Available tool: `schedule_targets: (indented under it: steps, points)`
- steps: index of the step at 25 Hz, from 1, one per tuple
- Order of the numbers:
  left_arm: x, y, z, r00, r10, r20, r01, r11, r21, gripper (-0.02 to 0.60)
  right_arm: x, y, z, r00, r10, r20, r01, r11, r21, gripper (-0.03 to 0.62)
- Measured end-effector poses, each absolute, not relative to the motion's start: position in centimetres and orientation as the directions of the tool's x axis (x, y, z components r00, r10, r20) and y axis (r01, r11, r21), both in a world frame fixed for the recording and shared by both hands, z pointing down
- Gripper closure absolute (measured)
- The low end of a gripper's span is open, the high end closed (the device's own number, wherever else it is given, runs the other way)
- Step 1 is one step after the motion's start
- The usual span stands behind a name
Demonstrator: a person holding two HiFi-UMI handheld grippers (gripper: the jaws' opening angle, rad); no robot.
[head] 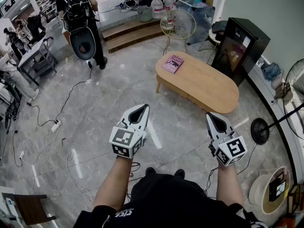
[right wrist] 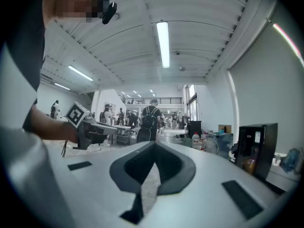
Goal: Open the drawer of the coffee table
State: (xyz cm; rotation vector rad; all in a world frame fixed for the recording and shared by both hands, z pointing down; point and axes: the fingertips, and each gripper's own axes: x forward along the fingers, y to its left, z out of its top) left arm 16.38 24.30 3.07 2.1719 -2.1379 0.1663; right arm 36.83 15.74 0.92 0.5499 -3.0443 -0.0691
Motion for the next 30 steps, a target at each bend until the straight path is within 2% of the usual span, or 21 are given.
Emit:
schedule_targets:
  steps: [13, 30]
  points:
    - [14.3, 26.6, 4.2, 0.007, -0.989, 0.151, -0.999, -0.001, 0.041, 0.581, 33.7, 18.7, 0.9, -0.962, -0.271, 0.041, -0.267, 0.961, 0.074, 0.592]
    - [5.2, 33.8, 5.6, -0.028, -0.991, 0.133, -0.998, 0.034, 0.045, 0.581, 25.7, 25.0, 2.0, -0.970, -0.224, 0.091, -0.221, 0.974, 0.047, 0.589]
